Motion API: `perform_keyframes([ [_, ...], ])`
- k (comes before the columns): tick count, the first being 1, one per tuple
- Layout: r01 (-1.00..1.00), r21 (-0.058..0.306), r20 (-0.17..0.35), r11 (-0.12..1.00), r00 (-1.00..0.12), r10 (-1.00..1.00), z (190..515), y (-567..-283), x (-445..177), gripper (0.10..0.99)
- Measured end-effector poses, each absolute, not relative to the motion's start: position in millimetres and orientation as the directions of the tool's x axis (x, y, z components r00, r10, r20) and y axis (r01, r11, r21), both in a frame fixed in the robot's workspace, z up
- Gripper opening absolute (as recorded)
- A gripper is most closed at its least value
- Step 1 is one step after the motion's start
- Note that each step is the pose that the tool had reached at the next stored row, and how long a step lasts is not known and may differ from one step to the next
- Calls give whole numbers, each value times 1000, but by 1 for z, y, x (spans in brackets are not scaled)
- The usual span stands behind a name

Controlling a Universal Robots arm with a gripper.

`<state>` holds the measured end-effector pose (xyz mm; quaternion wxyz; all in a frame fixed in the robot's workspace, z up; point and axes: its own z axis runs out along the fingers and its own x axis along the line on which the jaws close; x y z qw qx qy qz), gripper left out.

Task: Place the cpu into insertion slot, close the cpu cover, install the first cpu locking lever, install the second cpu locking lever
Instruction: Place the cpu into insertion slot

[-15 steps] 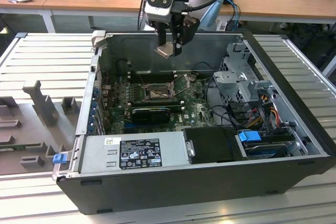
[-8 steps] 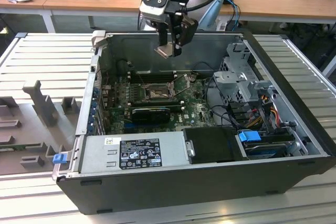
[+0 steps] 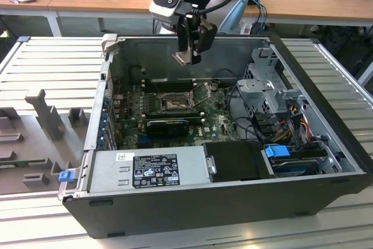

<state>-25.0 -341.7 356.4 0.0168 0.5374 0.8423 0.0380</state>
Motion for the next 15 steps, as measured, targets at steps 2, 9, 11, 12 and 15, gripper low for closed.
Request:
perform_keyframes([
  [2, 904, 82, 13, 420, -422, 907, 356, -342, -25, 529],
  [9, 904, 82, 13, 419, -421, 907, 354, -342, -25, 529],
  [11, 908, 82, 13, 411, -414, 910, 354, -342, -25, 529],
  [12, 910, 82, 13, 407, -409, 913, 354, -342, -25, 529],
  [15, 930, 82, 13, 360, -362, 932, 353, -342, -25, 529],
])
